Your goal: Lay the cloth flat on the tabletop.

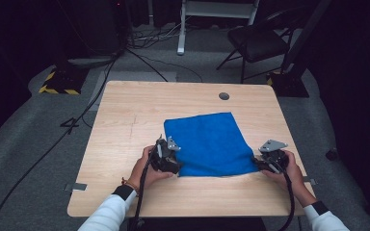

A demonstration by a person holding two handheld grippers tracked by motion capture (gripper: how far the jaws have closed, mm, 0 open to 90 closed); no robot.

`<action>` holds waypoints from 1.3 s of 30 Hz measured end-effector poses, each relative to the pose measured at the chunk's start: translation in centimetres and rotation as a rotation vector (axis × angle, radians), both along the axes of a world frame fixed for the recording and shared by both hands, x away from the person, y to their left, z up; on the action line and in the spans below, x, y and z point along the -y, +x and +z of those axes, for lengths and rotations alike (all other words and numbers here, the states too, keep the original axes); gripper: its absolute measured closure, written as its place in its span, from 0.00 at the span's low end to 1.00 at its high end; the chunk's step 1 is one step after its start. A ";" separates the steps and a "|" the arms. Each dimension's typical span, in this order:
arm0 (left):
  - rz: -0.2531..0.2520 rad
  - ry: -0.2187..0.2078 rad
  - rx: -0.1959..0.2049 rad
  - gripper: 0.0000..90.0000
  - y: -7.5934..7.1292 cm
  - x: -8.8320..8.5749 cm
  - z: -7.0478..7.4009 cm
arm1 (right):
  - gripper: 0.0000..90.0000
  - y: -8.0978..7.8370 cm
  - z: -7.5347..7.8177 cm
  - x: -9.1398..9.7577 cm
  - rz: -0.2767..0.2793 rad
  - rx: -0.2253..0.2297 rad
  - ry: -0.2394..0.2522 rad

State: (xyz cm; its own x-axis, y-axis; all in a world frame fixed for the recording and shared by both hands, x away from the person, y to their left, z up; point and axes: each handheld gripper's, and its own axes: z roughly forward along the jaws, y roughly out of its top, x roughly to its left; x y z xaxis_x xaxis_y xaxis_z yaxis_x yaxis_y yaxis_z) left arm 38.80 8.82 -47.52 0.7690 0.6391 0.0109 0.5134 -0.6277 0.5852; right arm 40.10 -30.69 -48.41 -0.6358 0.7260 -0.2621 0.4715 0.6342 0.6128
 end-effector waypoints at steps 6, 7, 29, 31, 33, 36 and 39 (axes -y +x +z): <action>-0.019 0.040 0.000 0.28 -0.7 0.6 -0.4 | 0.52 -0.1 0.1 0.0 -0.001 -0.003 -0.009; -0.019 0.046 0.003 0.27 -0.9 0.7 -0.4 | 0.52 -0.2 0.1 0.0 0.002 -0.004 -0.011; -0.060 0.056 -0.023 0.20 -6.0 -1.5 -0.8 | 0.39 -3.9 0.3 0.4 0.079 -0.021 -0.035; -0.062 0.012 -0.015 0.20 -6.0 -1.8 -0.4 | 0.37 -4.3 0.3 0.4 0.093 -0.033 -0.026; -0.078 -0.022 0.006 0.18 -5.8 -1.9 0.1 | 0.35 -4.7 0.4 0.6 0.115 -0.050 -0.007; -0.089 -0.059 0.063 0.18 -5.2 -1.8 0.9 | 0.34 -4.8 0.9 0.9 0.135 -0.049 0.032; -0.073 -0.123 0.082 0.19 -3.3 -1.5 1.6 | 0.35 -4.1 1.7 1.3 0.131 -0.022 0.098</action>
